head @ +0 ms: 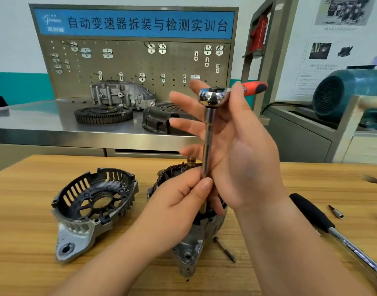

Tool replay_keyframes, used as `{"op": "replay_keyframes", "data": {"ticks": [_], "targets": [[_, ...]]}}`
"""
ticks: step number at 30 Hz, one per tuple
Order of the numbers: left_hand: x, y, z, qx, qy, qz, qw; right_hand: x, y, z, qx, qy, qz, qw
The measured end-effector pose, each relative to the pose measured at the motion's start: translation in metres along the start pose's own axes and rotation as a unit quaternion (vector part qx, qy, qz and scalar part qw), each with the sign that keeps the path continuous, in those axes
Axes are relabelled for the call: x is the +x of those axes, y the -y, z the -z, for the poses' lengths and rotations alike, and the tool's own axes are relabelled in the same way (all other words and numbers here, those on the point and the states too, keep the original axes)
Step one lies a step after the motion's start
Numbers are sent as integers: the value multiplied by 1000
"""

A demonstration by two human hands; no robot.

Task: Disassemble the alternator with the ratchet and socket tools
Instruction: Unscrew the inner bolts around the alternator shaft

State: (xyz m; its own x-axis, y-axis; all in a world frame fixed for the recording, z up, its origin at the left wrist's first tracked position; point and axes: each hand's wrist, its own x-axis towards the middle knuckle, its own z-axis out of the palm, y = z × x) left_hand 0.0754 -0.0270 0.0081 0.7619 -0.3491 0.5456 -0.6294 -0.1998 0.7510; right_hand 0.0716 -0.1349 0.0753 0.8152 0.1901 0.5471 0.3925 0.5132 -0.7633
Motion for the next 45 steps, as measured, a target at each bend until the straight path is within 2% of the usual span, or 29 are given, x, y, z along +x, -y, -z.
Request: {"op": "replay_keyframes", "data": {"ticks": [3,6,8,10,13,17,20,22,24,26,28,30,33,36,38,40,45], "targets": [[0,1,0,11,-17,-11,1000,-2,-4,-2,-51,-16,76,996],[1,3,-3,8,-24,2,1000,-4,-2,-3,-121,-8,183,976],[1,4,-5,-14,-28,17,999,-4,1,-2,-160,3,207,965],[2,4,-4,-3,-18,16,1000,-2,2,-1,-152,2,171,973],[1,1,-2,-19,4,7,1000,-1,2,1,-45,0,76,996],[1,-2,-2,-40,4,8,999,0,5,4,36,27,-16,999],[2,-2,-2,-16,8,1,1000,0,4,5,14,9,14,1000],[2,-1,-2,1,-2,-1,1000,-1,2,4,-39,-4,79,996],[3,-1,-3,11,-12,1,1000,-1,2,3,-111,-9,160,981],[3,-1,-4,13,-14,1,1000,-1,4,4,-176,4,203,963],[3,-1,-3,11,-13,2,1000,0,5,3,-210,16,196,958],[3,-1,-2,1,-7,8,1000,-1,4,3,-153,6,176,972],[2,-3,-1,-21,2,5,1000,-2,4,2,-42,3,85,996],[1,-3,-2,-41,-8,4,999,-1,7,2,13,26,-10,1000],[1,-2,-3,-40,-5,2,999,-1,7,2,26,32,-28,999],[1,-2,-4,-28,-5,-1,1000,-2,4,2,4,12,0,1000],[2,1,-7,-12,-33,10,999,-5,2,1,-140,-11,158,977]]}}
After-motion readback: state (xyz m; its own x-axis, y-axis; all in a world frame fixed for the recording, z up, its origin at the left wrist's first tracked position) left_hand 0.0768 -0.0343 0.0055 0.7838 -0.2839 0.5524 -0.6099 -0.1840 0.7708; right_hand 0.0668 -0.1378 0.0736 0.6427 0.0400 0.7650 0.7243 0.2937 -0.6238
